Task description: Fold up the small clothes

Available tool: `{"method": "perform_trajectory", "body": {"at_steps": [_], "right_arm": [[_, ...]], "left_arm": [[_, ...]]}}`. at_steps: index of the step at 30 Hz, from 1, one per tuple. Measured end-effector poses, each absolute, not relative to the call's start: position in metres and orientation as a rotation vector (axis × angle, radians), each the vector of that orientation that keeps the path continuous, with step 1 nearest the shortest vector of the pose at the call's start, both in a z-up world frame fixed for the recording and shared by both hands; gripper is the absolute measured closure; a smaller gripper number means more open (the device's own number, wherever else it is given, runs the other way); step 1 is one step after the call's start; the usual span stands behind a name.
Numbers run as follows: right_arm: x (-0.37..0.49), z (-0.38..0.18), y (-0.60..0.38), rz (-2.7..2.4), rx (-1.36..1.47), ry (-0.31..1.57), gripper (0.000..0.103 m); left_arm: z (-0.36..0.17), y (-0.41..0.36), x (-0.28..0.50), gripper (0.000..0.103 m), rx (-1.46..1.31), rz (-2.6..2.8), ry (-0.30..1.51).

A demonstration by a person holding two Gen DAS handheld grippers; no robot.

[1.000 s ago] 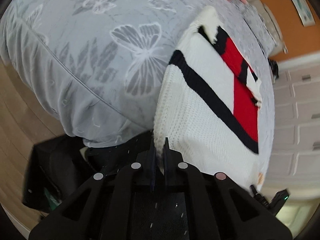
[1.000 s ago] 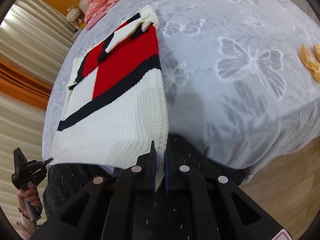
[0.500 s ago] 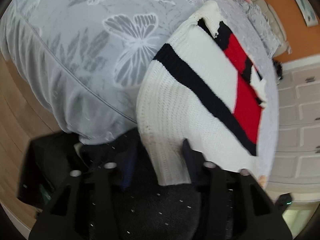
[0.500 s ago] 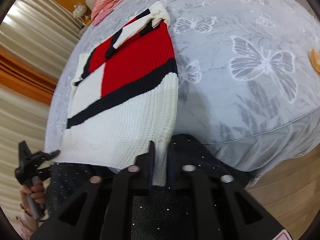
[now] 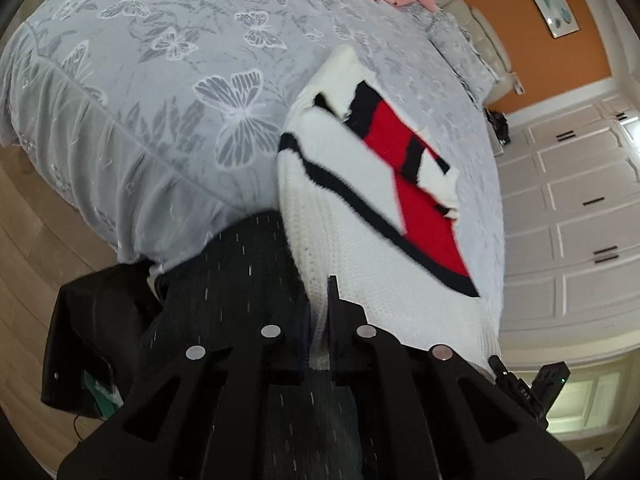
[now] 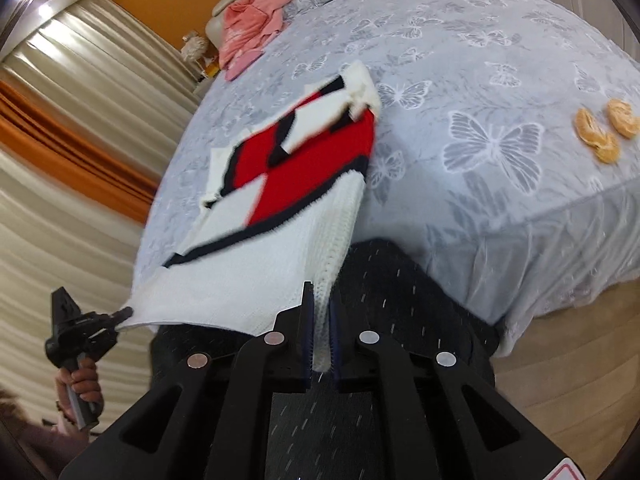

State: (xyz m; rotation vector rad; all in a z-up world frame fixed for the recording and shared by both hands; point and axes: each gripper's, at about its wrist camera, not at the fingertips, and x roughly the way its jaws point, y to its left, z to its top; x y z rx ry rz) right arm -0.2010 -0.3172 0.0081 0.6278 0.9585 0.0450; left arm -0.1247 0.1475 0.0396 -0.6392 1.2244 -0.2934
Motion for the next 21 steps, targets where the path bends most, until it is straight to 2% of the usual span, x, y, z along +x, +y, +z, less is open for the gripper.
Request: {"method": "perform_trajectory", "body": {"at_steps": [4, 10, 14, 21], "right_arm": [[-0.201, 0.043, -0.318, 0.089, 0.655, 0.863, 0.097], [-0.110, 0.077, -0.349, 0.115, 0.642, 0.689, 0.097], [-0.020, 0.053, -0.370, 0.073, 0.662, 0.710, 0.097], [0.100, -0.019, -0.409, -0.034, 0.744, 0.797, 0.097]], "left_arm": [[0.070, 0.147, -0.119, 0.098, -0.685, -0.328, 1.156], [0.109, 0.124, -0.035, 0.097, -0.637, -0.350, 0.981], [0.098, 0.094, 0.046, 0.097, -0.579, -0.288, 0.942], [0.032, 0.048, 0.168, 0.097, -0.488, -0.189, 1.006]]}}
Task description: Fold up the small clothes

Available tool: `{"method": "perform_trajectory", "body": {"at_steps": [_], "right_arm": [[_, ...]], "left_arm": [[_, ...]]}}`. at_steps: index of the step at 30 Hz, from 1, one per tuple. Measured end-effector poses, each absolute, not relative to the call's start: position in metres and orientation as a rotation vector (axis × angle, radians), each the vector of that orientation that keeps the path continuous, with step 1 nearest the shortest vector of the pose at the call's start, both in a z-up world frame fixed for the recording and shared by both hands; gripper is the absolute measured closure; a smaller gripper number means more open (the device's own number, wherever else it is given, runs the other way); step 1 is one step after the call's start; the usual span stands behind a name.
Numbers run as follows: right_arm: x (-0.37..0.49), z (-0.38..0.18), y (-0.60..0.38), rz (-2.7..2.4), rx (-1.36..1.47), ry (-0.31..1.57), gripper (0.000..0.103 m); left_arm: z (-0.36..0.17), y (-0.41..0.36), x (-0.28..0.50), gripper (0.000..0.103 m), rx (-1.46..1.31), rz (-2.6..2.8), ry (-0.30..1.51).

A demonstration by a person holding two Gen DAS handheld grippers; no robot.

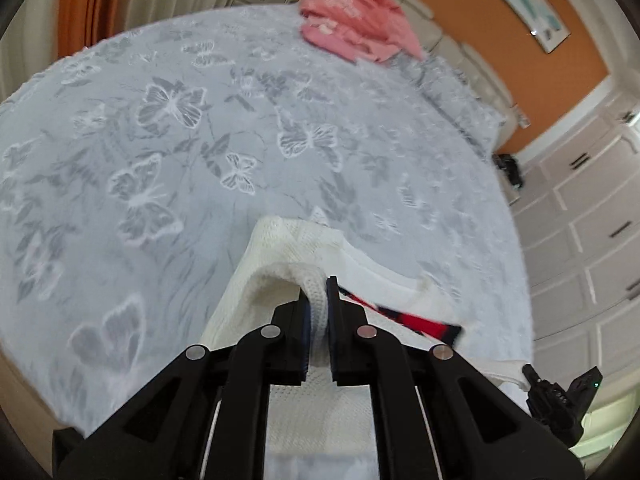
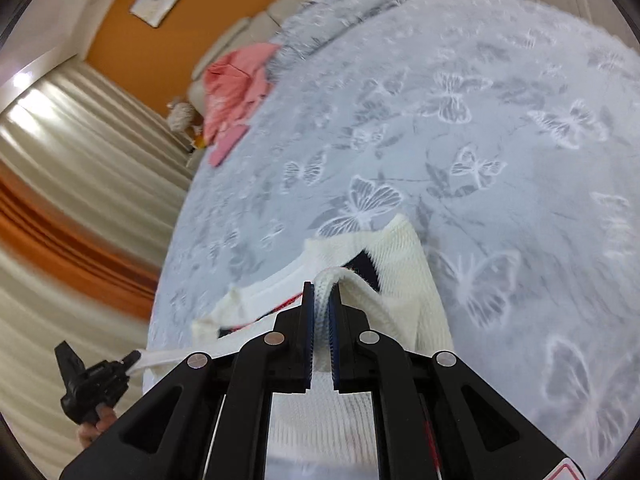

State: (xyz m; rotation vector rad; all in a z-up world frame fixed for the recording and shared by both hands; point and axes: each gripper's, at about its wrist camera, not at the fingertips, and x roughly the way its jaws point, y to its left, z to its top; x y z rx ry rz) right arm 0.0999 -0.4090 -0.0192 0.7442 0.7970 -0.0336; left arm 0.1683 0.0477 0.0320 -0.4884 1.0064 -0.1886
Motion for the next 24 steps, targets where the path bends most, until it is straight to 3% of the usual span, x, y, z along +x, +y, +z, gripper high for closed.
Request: {"method": "perform_trajectory", "body": {"at_steps": [7, 12, 14, 15, 16, 17, 18, 19, 24], "right_arm": [[0.177, -0.092, -0.429, -0.096, 0.797, 0.890, 0.097], [0.188, -0.118, -0.435, -0.082, 0.875, 0.883, 0.091], [0.176, -0.107, -0.431, -0.075, 0.839, 0.844, 0.077], [0.166, -0.100, -0.430, -0.083, 0.813, 0.818, 0.070], [0.155, -0.093, -0.429, -0.098, 0.790, 0.790, 0.051], [0.139, -0.086, -0.427, -0.112, 0.763, 0.763, 0.039], [0.133, -0.084, -0.426, -0.109, 0.746, 0.760, 0.039], [0.125, -0.082, -0.423, -0.097, 0.715, 0.778, 0.039], [0.115, -0.087, -0.407, -0.072, 0.605, 0.868, 0.039]], "left_arm": [[-0.037, 0.030, 0.233, 0.097, -0.407, -0.134, 1.067], [-0.079, 0.019, 0.254, 0.089, -0.403, -0.144, 1.093], [-0.077, 0.012, 0.250, 0.086, -0.345, -0.165, 1.063], [-0.072, 0.011, 0.246, 0.077, -0.341, -0.179, 1.041], [-0.062, 0.013, 0.237, 0.072, -0.357, -0.199, 1.006], [-0.056, 0.016, 0.232, 0.058, -0.374, -0.206, 0.977], [-0.048, 0.019, 0.224, 0.046, -0.389, -0.204, 0.946], [-0.041, 0.022, 0.217, 0.044, -0.400, -0.199, 0.918], [-0.023, 0.033, 0.191, 0.042, -0.372, -0.198, 0.900]]}}
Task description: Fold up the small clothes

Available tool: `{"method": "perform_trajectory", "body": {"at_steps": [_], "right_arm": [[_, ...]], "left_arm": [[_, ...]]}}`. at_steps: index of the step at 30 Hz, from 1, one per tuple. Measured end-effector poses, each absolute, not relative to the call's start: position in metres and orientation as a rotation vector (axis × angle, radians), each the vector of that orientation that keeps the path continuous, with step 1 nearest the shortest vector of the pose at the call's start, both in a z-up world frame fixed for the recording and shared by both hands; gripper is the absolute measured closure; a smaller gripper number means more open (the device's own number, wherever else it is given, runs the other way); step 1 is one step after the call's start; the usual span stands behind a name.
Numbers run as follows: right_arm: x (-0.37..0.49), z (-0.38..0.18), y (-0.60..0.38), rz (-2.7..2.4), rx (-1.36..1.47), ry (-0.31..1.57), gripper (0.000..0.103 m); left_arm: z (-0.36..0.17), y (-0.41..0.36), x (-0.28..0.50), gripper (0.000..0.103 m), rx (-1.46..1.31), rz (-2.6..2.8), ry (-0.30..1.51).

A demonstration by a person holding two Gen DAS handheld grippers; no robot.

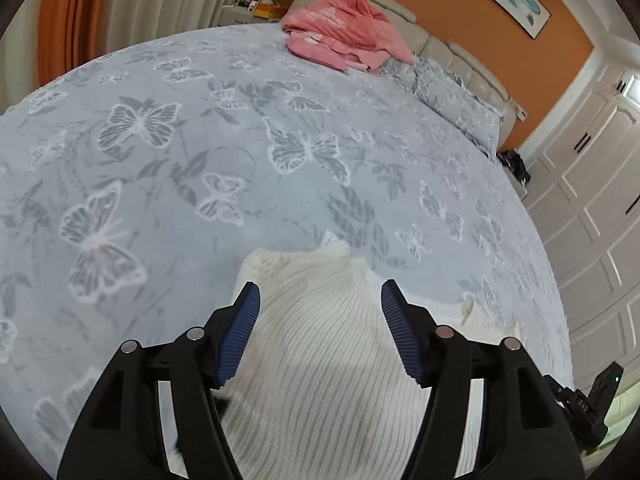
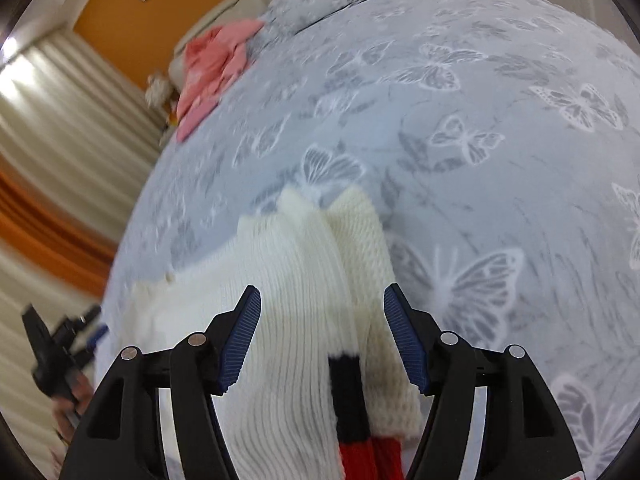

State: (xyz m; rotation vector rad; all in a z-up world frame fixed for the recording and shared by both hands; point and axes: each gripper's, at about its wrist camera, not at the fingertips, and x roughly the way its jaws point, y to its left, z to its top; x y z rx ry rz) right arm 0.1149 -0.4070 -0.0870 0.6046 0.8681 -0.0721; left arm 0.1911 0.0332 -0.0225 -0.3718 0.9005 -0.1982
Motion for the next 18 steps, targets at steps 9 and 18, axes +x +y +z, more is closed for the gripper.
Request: {"method": "perform_trajectory", "body": {"at_steps": [9, 18], "right_arm": [[0.150, -0.102, -0.386, -0.070, 0.526, 0.959, 0.045], [0.146, -0.126, -0.431, -0.186, 0.572, 1.001, 0.096]], "left_arm": [[-0.053, 0.031, 0.202, 0.032, -0.327, -0.157, 1.038], [-0.080, 0.040, 0.224, 0.089, -0.269, -0.103, 1.069]]}}
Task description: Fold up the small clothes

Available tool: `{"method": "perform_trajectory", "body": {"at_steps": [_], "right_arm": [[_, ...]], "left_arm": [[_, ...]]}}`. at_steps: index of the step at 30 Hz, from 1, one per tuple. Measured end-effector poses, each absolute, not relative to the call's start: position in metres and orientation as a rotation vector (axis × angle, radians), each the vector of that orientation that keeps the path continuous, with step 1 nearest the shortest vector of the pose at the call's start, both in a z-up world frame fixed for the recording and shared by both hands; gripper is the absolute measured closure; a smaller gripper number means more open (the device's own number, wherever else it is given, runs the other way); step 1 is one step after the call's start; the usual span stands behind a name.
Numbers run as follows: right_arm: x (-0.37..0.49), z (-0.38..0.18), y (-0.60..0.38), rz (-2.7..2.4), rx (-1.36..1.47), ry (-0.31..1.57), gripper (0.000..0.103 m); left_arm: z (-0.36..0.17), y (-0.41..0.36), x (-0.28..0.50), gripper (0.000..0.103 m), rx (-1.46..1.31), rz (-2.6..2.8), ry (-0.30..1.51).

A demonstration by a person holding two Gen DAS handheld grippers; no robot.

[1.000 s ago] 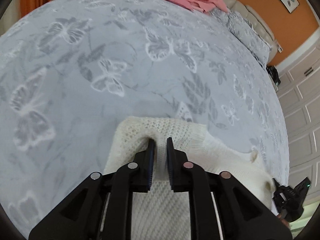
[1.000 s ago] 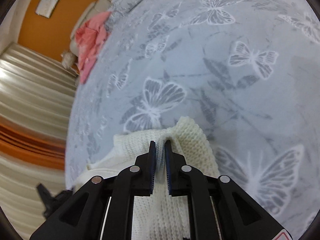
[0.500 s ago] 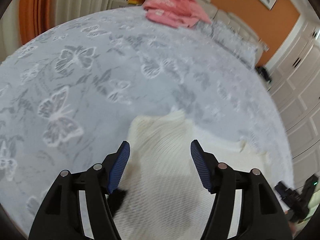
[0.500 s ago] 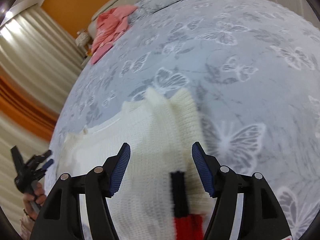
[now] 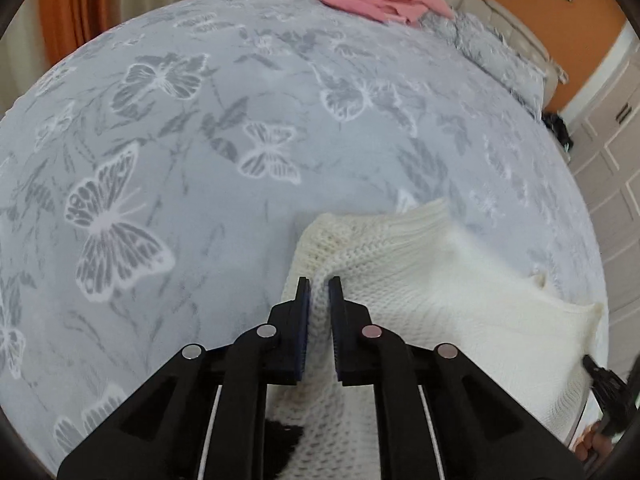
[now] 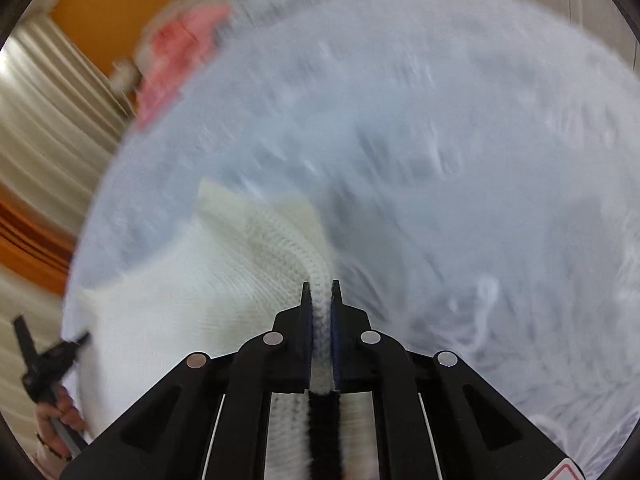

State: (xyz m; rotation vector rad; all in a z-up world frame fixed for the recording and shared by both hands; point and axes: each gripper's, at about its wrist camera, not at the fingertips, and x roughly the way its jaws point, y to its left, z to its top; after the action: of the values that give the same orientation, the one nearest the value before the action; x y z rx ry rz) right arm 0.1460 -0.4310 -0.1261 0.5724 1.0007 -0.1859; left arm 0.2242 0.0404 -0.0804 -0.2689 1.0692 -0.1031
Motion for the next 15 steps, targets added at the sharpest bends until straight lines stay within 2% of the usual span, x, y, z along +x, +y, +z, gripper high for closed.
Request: {"method": "perform_trajectory", "body": {"at_steps": [3, 4, 5, 6, 7, 8, 9, 11, 13, 14, 15], "right_arm": [[0.141, -0.113, -0.428, -0.169, 0.540, 0.962, 0.093], [0.139, -0.101, -0.425, -0.174, 0.530, 0.929, 0.087], [0.139, -0.094, -0.424, -0.181, 0.518, 0.914, 0.075], [0.142, -0.088, -0.421, -0.173, 0.506, 0.904, 0.068], [0.146, -0.083, -0.419, -0.157, 0.494, 0.898, 0.056], [0.154, -0.080, -0.415, -0.149, 0.469, 0.899, 0.050], [0.161, -0.079, -0.412, -0.142, 0.449, 0.905, 0.049], [0.179, -0.081, -0.405, -0.113, 0.415, 0.940, 0.044], [0.192, -0.089, -0.397, -0.104, 0.384, 0.979, 0.044], [0.201, -0.099, -0.394, -0.103, 0.372, 1.018, 0.045], [0.207, -0.107, -0.393, -0.107, 0.367, 1.047, 0.053]], "left_arm": [[-0.072, 0.032, 0.219, 0.087, -0.201, -0.123, 1.042], [-0.066, 0.032, 0.218, 0.086, -0.216, -0.137, 1.038], [-0.061, 0.033, 0.217, 0.082, -0.233, -0.147, 1.031], [-0.052, 0.032, 0.215, 0.072, -0.254, -0.165, 1.001], [-0.047, 0.030, 0.215, 0.064, -0.252, -0.166, 0.986], [-0.040, 0.025, 0.217, 0.052, -0.232, -0.161, 0.965], [-0.037, 0.019, 0.220, 0.047, -0.211, -0.159, 0.957], [-0.040, 0.004, 0.233, 0.045, -0.172, -0.181, 0.983], [-0.054, -0.008, 0.248, 0.046, -0.142, -0.199, 1.037], [-0.060, -0.011, 0.253, 0.057, -0.126, -0.195, 1.060], [-0.067, -0.014, 0.258, 0.085, -0.106, -0.188, 1.087]]}}
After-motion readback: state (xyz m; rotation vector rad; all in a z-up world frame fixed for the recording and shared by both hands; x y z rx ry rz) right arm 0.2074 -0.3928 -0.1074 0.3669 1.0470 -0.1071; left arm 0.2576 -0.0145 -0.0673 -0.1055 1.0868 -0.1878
